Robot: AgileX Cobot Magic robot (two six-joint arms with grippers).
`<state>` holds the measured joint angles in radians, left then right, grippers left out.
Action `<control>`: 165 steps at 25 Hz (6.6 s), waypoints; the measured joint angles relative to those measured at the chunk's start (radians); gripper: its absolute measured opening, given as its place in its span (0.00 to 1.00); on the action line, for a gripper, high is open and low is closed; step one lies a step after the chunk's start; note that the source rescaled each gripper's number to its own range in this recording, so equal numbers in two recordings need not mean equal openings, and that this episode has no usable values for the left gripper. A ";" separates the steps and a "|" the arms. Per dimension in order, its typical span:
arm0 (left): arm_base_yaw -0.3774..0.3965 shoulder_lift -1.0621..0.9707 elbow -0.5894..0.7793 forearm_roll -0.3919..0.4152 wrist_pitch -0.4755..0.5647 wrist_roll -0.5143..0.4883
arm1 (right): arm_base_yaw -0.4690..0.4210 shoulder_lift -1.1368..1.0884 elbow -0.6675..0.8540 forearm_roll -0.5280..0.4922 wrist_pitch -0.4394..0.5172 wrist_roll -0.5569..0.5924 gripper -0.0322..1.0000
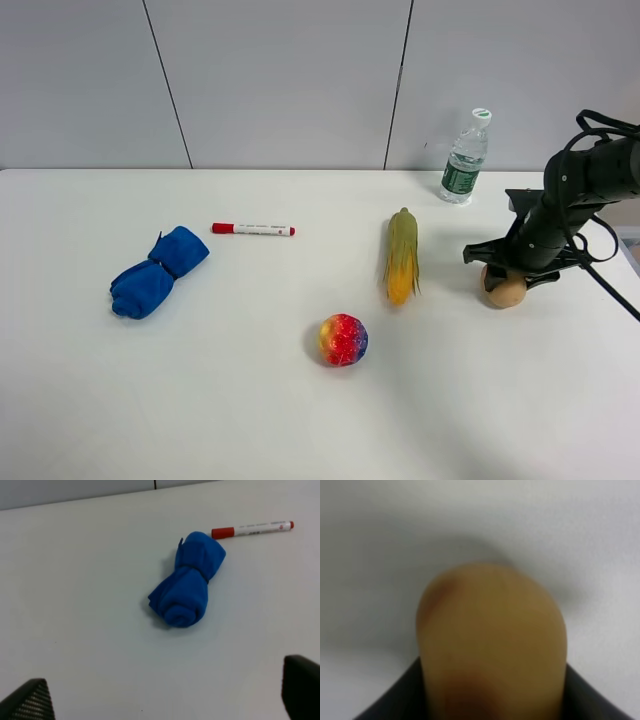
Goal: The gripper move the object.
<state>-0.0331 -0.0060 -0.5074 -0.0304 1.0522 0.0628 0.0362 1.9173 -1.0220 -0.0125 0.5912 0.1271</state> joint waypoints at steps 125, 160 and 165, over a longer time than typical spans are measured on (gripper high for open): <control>0.000 0.000 0.000 -0.002 0.000 0.001 | 0.442 0.117 -0.647 0.071 0.302 -0.277 1.00; 0.000 0.000 0.000 -0.002 0.000 0.001 | -0.142 -0.520 -0.648 -0.159 0.630 -0.149 1.00; 0.000 0.000 0.000 -0.002 0.000 0.001 | -0.188 -0.640 -0.647 -0.166 0.631 -0.096 1.00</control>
<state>-0.0331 -0.0060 -0.5074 -0.0326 1.0522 0.0634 -0.1516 1.2771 -1.6688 -0.1783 1.2222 0.0311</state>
